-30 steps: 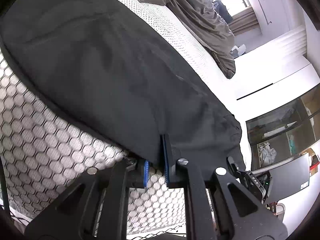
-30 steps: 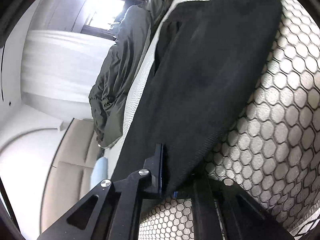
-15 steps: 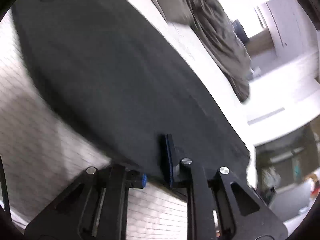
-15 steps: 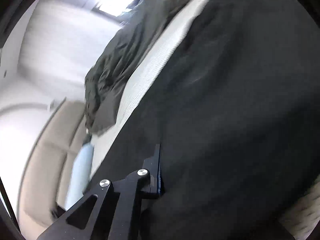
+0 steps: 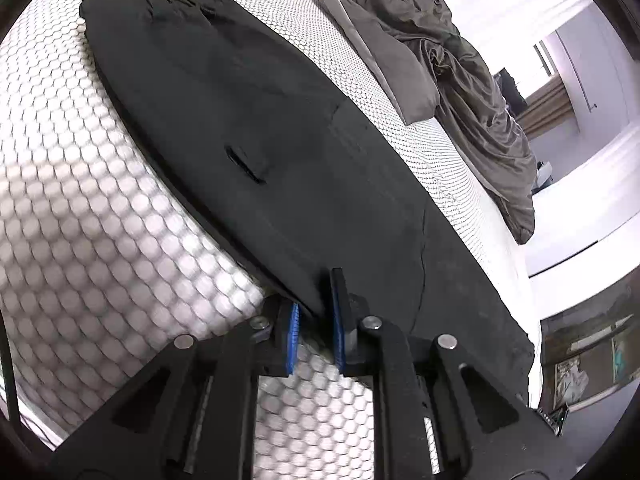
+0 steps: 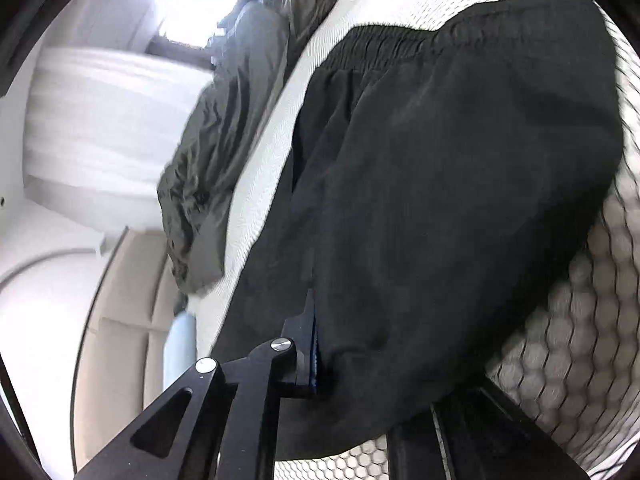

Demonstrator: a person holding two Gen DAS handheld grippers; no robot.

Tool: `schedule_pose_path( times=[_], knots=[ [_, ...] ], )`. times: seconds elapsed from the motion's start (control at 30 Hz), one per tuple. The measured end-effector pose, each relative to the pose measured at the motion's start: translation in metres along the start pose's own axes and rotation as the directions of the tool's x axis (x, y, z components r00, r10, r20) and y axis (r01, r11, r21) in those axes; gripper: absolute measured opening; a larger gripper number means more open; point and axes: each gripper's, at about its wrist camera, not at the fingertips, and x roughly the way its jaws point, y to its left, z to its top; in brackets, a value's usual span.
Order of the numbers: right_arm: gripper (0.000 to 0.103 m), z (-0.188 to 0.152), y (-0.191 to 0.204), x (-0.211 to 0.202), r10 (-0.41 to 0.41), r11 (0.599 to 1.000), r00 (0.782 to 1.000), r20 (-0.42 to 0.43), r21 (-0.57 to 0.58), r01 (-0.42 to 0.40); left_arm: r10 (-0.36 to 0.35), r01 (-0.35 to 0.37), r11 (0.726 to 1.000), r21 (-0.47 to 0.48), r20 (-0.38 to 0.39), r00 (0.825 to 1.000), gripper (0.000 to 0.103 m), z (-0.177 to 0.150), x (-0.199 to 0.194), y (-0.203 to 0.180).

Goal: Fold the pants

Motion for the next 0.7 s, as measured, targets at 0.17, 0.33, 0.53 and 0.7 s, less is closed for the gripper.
schedule_pose_path(
  times=[0.17, 0.33, 0.53, 0.7],
  knots=[
    [0.017, 0.005, -0.007, -0.009, 0.016, 1.0, 1.0, -0.018, -0.014, -0.016, -0.009, 0.01, 0.999, 0.042, -0.015, 1.0, 0.012, 0.013, -0.003, 0.01],
    [0.017, -0.005, -0.026, -0.023, 0.068, 0.998, 0.997, 0.032, 0.015, -0.068, -0.026, 0.026, 0.999, 0.029, -0.002, 1.0, 0.012, 0.014, -0.002, 0.018],
    [0.017, 0.009, -0.016, -0.005, 0.015, 0.999, 0.995, 0.1, -0.031, -0.012, -0.023, 0.023, 1.0, 0.013, -0.006, 1.0, 0.011, 0.005, -0.005, 0.014],
    [0.014, 0.014, -0.012, -0.007, -0.056, 0.996, 0.984, 0.169, -0.062, 0.067, -0.048, 0.048, 0.999, 0.011, -0.016, 0.999, 0.01, 0.002, -0.008, 0.023]
  ],
)
